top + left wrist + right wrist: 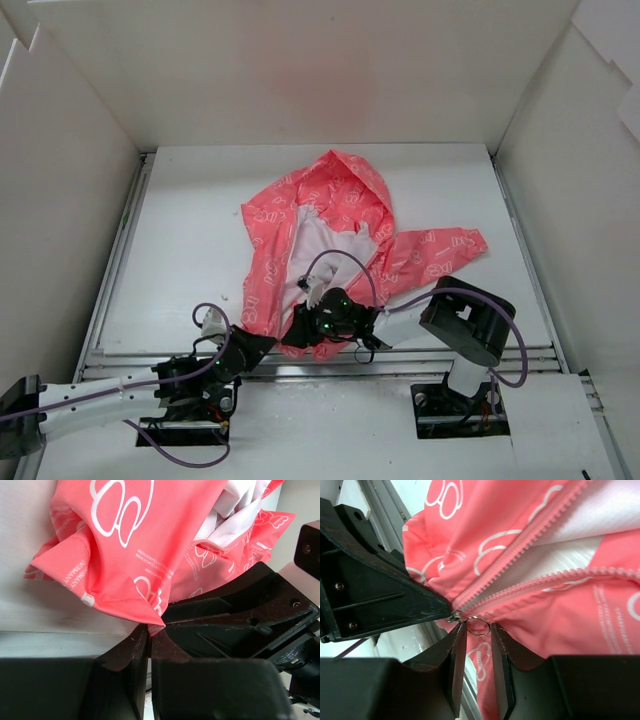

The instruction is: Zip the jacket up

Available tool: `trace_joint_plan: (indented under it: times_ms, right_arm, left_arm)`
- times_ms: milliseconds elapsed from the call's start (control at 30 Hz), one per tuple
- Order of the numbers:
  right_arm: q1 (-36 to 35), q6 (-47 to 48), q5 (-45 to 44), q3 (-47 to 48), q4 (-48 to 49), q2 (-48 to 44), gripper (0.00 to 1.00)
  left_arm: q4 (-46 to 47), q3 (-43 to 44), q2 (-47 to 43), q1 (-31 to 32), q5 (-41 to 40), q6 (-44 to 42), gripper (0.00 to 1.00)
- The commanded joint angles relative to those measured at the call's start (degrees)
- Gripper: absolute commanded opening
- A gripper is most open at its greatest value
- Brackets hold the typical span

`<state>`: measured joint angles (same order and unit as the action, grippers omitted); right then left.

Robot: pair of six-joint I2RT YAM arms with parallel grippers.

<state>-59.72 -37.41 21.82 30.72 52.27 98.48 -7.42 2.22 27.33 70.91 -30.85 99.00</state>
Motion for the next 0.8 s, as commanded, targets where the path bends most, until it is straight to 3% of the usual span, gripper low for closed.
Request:
trace_joint_plan:
  times_ms: [0, 333, 433, 467, 500, 767]
  right_arm:
    - [0.48, -0.56, -1.08, -0.31, 4.77, -3.46, 0.23]
    - [0.57, -0.56, -0.56, -1.45, 7.49, -4.43, 0.17]
    - [0.49, -0.3, -0.38, 0.04, 5.82, -2.94, 0.24]
    - [0.49, -0.56, -0.29, -0.65, 7.13, -2.68, 0.34]
    - [0.57, -1.34, -0.29, -0.84, 7.93, -2.24, 0.36]
    - [1.28, -1.96, 1.19, 0.57, 10.39, 2.76, 0.39]
  left_arm:
    - [1.8, 1.12, 0.97, 0.01, 0.27, -0.83, 0.0]
    - [1.44, 1.12, 0.79, 0.01, 0.35, -0.74, 0.0]
    - [1.62, 1.12, 0.79, 0.01, 0.27, -0.74, 0.0]
    - [1.62, 1.21, 0.79, 0.01, 0.27, -0.91, 0.0]
    - [1.62, 1.21, 0.79, 0.01, 0.27, -0.92, 0.0]
    - [2.5, 1.12, 1.06, 0.01, 0.53, -1.27, 0.0]
